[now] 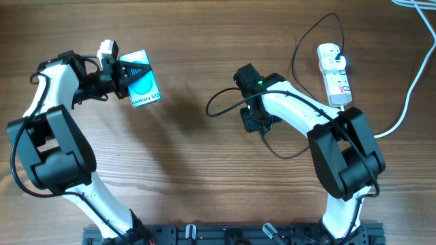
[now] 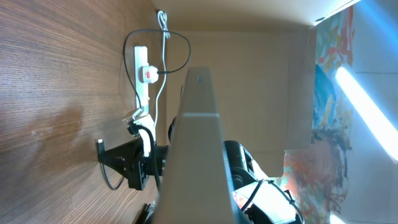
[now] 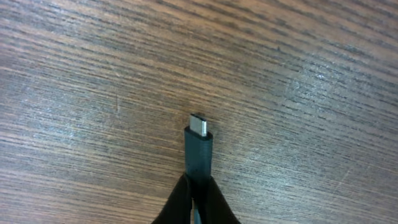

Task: Plug charger to phone and switch on socket
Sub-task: 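Lift the plug with the right gripper and carry it toward the phone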

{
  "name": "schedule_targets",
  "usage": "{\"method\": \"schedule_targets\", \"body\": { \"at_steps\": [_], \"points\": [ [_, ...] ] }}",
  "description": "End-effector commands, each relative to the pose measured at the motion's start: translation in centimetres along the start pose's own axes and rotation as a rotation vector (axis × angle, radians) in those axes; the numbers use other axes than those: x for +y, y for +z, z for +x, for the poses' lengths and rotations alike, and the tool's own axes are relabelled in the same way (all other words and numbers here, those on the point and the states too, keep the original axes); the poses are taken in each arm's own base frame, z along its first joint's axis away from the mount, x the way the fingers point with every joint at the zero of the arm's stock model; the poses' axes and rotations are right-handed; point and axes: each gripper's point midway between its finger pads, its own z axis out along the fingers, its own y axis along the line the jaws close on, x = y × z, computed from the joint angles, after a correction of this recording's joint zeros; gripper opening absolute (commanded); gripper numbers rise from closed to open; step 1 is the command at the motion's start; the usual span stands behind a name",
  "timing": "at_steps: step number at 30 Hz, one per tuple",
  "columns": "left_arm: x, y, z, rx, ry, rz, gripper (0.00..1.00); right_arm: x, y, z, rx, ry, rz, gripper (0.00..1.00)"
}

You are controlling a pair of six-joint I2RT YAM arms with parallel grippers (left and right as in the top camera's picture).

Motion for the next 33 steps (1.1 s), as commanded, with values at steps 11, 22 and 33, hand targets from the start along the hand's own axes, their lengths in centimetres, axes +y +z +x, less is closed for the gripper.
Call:
{"method": "schedule_targets", "body": {
  "at_steps": [11,22,33],
  "points": [
    [-1.4,-0.1,0.1,-0.011,0.021,0.049,0.04,13.0,-10.1,1.1,-0.047,-0.229,-0.931,0.05],
    [-1.6,1.6,1.4,0.036,0.02,0.049,0.04,18.8,-17.8,2.7,-0.035,-0.346,-1.344,0.04],
    [-1.6,1.6,1.4,0.037,0.018,0.05,0.04,21.9,-20.6,2.1,-0.052,-0.382,-1.434,0.04]
  ]
}}
